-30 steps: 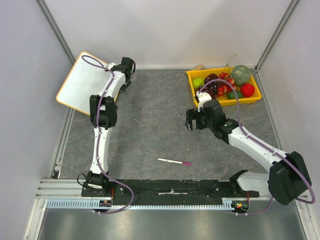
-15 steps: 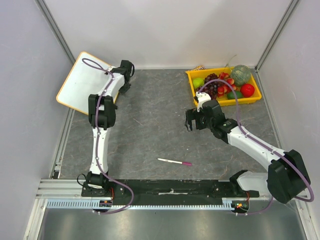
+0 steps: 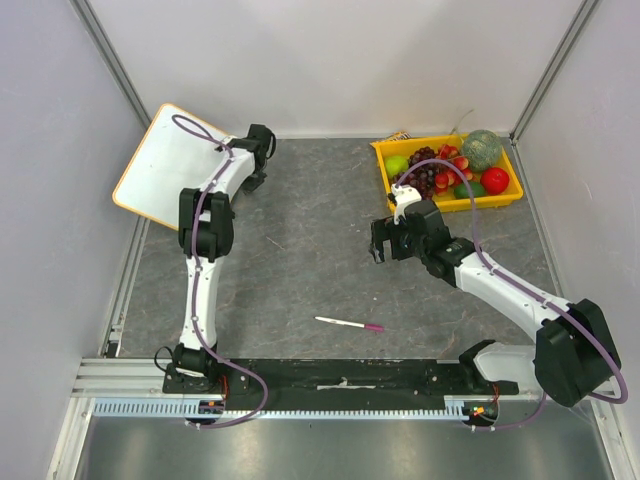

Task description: Write a sentence on the whiteboard

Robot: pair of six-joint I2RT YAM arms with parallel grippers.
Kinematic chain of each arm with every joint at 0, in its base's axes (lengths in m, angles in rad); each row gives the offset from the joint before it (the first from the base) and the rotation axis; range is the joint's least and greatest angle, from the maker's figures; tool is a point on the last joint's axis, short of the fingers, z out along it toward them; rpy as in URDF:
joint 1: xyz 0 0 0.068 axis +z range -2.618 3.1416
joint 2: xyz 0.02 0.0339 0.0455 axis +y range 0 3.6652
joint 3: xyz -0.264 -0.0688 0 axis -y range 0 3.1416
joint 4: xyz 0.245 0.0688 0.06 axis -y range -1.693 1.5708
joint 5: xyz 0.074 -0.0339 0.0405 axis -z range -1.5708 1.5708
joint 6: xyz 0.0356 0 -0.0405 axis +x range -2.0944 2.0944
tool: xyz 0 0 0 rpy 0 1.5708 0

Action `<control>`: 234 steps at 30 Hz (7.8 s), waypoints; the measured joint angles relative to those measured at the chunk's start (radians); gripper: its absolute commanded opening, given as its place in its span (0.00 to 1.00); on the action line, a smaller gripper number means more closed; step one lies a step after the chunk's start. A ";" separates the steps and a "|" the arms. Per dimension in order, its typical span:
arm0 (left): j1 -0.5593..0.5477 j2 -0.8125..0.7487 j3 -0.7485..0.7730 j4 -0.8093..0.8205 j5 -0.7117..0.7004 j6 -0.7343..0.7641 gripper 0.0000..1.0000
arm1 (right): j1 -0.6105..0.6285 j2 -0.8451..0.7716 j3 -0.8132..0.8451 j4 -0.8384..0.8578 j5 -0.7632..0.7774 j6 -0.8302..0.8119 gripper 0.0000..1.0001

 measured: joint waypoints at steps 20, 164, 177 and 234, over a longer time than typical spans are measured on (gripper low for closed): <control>-0.157 -0.022 0.033 0.084 -0.050 0.229 0.49 | 0.000 0.042 -0.001 0.007 -0.037 0.001 0.98; -0.004 -1.178 -0.807 0.697 1.475 0.311 0.92 | 0.316 1.678 1.644 0.615 -0.355 0.665 0.58; -0.004 -1.178 -0.824 0.697 1.487 0.311 0.92 | 0.341 1.715 1.714 0.584 -0.281 0.619 0.47; 0.003 -1.257 -0.917 0.604 1.442 0.362 0.92 | 0.294 1.435 1.250 0.605 -0.370 0.566 0.61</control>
